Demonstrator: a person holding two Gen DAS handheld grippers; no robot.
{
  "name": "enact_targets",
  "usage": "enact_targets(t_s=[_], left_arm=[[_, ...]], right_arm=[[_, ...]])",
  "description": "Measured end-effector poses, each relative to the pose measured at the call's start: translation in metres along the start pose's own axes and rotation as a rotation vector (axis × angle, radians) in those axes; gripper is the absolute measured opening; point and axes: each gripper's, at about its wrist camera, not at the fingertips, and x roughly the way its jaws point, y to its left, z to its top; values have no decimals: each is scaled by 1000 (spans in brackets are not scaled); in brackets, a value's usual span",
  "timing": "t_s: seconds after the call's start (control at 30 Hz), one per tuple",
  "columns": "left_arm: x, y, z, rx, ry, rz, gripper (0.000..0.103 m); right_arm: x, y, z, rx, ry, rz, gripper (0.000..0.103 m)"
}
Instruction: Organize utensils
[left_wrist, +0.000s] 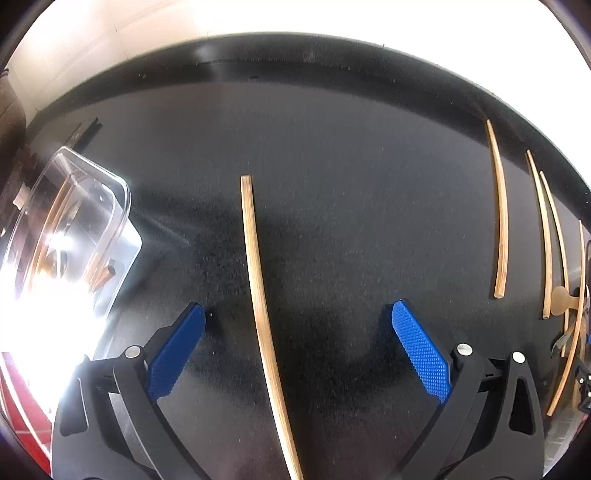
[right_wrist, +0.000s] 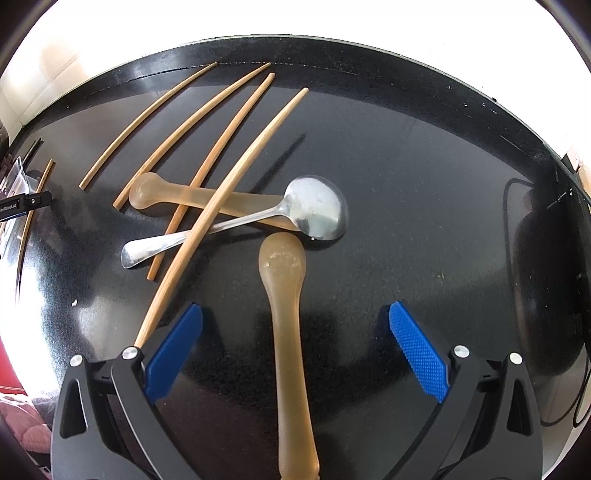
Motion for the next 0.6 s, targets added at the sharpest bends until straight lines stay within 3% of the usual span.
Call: enact_targets(t_s=[0.03,0.07,0.1,0.27,0.4,0.6], left_arm=[[-6,-3,-1,16,-38,1,60],[-13,-9,5,56,-68,17,7],[-12,-14,7,80,-59,7,5],[-21,-38,7,168,-68,-99,5],[-59,-47,13,200,-119,-197,5],[-96,-61,24,210,-154,-266,5]], right_arm=[[-3,1,-1,-7,-24,1,89],[-11,3,-1,-12,-76,-10,39],[-12,6,1,-11,-70,-45,18],[-17,-5,3,108,-31,34,17],[-57,-18,0,227,-107,106,17],[-84,-17,3,348,-158,269,17]])
